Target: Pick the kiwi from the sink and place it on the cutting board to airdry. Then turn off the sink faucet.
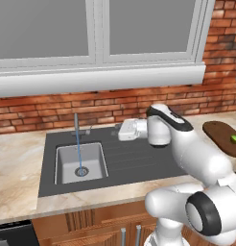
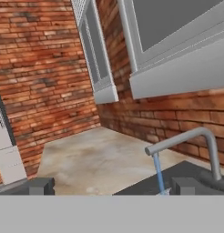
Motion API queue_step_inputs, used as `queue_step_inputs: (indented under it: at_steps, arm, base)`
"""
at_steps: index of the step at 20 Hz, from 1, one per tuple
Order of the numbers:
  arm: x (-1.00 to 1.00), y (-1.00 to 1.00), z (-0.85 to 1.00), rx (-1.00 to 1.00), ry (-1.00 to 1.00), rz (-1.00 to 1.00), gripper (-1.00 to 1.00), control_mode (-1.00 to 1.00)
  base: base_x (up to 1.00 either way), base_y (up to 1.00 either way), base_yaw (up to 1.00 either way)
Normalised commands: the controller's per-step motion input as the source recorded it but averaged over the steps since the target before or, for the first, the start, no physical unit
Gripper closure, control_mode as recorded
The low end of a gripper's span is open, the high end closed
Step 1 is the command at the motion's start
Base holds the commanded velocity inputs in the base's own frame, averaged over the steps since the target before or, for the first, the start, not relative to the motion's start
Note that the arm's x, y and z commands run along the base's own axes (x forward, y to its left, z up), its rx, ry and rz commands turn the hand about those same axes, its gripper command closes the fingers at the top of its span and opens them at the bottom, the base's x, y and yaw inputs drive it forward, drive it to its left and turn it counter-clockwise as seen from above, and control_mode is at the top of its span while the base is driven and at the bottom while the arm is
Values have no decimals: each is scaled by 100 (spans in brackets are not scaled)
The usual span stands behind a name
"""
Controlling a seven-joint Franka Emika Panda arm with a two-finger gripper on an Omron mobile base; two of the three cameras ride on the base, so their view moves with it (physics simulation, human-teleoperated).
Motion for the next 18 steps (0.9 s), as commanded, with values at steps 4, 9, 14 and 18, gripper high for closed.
queue_step_inputs:
  at_steps: [4,9,14,18]
  arm:
    - [4,0,0,0,2,8,-100,-100]
    - [0,0,0,0,0,8,-100,-100]
    - [0,2,-18,0,-10,6,-100,-100]
    - [0,0,-16,0,-24,1,-100,-100]
  base:
    - [0,0,0]
    - [0,0,0]
    - [0,0,0]
    - [0,0,0]
